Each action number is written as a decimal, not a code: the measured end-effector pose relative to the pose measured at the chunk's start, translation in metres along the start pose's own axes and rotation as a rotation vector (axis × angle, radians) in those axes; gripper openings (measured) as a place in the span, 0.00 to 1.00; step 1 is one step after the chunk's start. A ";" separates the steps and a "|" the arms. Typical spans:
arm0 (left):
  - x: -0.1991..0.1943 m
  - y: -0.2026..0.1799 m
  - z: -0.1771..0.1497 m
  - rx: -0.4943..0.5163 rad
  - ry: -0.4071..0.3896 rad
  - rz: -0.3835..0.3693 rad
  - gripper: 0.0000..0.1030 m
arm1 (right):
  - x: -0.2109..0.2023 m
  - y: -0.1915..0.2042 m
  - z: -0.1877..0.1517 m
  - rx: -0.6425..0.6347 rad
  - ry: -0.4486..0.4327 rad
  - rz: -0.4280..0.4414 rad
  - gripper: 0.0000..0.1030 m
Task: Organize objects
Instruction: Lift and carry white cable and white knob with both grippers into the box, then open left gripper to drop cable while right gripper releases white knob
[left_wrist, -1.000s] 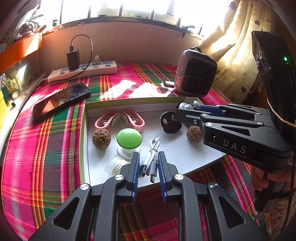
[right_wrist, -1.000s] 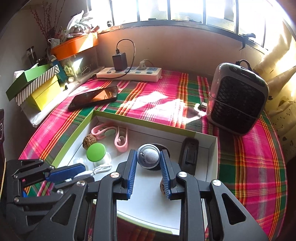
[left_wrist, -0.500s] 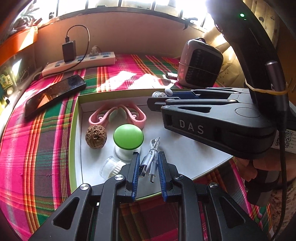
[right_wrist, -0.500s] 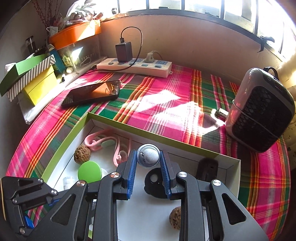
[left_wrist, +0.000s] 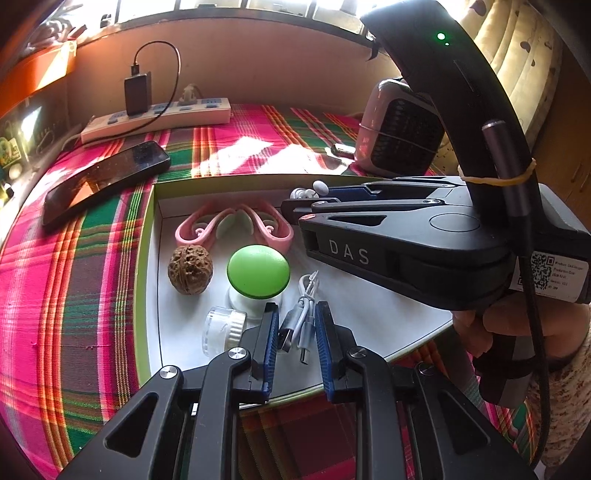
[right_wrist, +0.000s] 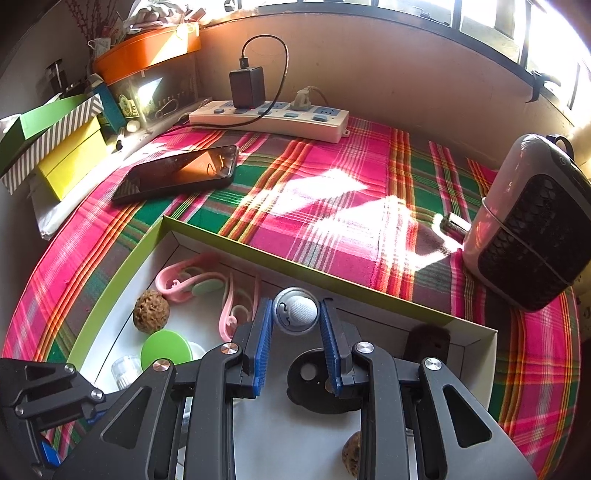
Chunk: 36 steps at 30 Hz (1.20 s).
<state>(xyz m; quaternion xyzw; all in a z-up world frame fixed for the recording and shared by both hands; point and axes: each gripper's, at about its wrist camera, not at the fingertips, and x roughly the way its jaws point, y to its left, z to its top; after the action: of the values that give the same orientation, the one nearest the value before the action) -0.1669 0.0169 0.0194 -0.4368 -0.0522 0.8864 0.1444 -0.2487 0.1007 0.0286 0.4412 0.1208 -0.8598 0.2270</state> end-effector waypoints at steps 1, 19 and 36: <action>0.000 0.000 0.000 -0.001 0.001 -0.002 0.18 | 0.001 0.000 0.000 -0.002 0.002 -0.001 0.26; 0.002 0.002 0.000 -0.011 0.007 0.006 0.21 | 0.007 0.005 0.001 0.005 0.032 -0.006 0.27; -0.001 0.000 -0.001 0.001 0.007 0.015 0.27 | -0.001 0.006 -0.001 0.016 0.011 -0.011 0.35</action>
<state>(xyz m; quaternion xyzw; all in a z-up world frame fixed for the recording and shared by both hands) -0.1657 0.0165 0.0195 -0.4401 -0.0481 0.8860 0.1380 -0.2446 0.0962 0.0289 0.4470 0.1178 -0.8595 0.2178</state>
